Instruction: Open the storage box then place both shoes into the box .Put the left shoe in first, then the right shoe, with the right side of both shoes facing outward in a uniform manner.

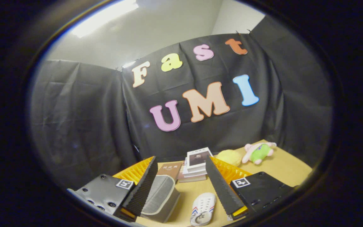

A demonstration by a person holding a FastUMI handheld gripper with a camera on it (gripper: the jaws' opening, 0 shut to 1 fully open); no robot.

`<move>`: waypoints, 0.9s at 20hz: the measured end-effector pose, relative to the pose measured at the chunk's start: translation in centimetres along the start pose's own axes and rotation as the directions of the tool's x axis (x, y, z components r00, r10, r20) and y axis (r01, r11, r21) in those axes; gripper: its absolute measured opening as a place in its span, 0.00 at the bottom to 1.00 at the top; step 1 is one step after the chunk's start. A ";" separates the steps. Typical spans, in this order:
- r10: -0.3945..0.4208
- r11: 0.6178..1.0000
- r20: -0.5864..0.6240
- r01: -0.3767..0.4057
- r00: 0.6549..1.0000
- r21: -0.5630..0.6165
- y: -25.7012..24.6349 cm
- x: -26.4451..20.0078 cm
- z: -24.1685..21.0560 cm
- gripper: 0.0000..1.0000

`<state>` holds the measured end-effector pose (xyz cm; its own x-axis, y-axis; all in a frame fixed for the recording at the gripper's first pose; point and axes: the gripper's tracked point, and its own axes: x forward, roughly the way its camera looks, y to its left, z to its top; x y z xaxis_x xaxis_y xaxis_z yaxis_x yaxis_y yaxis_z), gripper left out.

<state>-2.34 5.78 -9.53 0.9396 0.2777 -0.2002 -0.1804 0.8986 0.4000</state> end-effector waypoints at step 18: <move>0.282 0.756 -0.385 0.043 0.879 0.653 3.1 0.3 -15.6 1.00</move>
<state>-7.13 14.02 -22.33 0.6624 0.6285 -0.4076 0.0942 0.4698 0.8777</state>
